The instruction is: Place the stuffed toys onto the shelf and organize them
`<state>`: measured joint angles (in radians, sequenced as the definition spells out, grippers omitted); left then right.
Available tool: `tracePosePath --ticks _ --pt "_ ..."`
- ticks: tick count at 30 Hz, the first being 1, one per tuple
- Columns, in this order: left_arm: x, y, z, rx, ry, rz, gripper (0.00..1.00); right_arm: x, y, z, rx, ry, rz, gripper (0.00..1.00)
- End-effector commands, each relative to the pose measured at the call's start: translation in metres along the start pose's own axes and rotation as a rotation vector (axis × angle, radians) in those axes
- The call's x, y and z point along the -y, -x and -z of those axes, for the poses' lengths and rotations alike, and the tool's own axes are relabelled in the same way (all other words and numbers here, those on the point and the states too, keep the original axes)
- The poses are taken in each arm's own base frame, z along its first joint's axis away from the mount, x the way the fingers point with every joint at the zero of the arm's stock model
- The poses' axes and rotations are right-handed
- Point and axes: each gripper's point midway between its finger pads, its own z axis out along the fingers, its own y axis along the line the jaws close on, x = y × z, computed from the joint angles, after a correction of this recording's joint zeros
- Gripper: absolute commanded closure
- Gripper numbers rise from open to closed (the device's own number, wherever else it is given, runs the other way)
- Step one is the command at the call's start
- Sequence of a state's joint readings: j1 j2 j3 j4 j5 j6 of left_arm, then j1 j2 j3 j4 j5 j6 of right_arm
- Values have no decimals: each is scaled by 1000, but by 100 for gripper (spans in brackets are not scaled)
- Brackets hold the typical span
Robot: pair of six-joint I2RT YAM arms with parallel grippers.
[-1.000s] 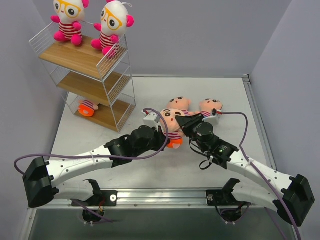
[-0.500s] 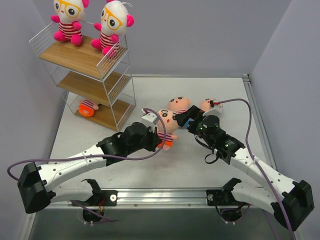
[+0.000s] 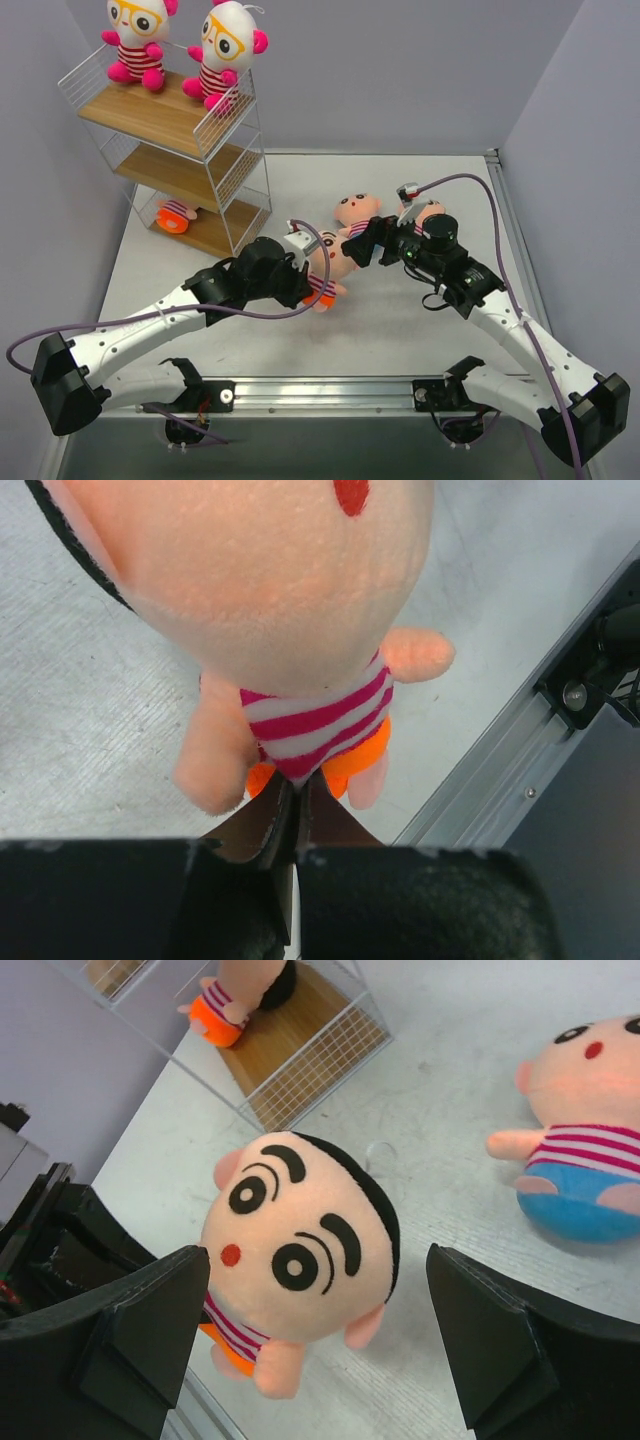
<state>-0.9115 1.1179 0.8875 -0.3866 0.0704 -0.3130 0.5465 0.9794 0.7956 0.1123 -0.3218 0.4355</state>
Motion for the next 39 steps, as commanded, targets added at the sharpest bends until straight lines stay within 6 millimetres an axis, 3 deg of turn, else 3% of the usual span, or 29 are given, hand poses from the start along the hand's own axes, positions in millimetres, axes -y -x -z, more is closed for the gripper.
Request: tracePosePath --ticks 1,9,12,15,16,17,18,19,21,22,23,26,28,33,39 --pt "17 27 15 62 -78 -53 98 -24 9 0 -13 141 94 6" --pt "27 30 19 68 -137 -108 98 -19 -19 -13 -126 181 104 7" --pt "24 31 21 72 -125 -116 98 -21 -22 -12 -135 198 103 16" --pt "21 34 22 87 -104 -112 97 -25 -24 -9 -135 217 107 44" --pt "20 35 22 90 -92 -107 98 -24 -24 -10 -133 216 103 62" --pt "15 38 22 101 -61 -90 97 -24 -24 -10 -131 217 103 71" --pt "12 40 22 109 -43 -80 94 -24 -23 -10 -123 212 99 78" --pt "10 43 23 121 -24 -65 80 -23 -22 -11 -116 204 83 91" --pt "3 48 21 149 21 -11 66 -18 -22 -14 -101 174 55 100" --pt "4 51 21 162 20 10 53 -17 -17 -15 -72 165 45 100" --pt "4 56 22 186 29 55 45 -14 -20 -17 -66 146 -4 100" --pt "-3 62 25 239 77 166 27 -3 -14 -19 4 71 -84 100" --pt "-12 65 30 282 125 236 22 5 -5 -19 66 19 -121 100" --pt "-12 68 32 354 110 443 20 13 0 -17 154 -32 -242 100" --pt "-18 50 14 309 155 524 27 2 -2 -24 176 -27 -294 100"
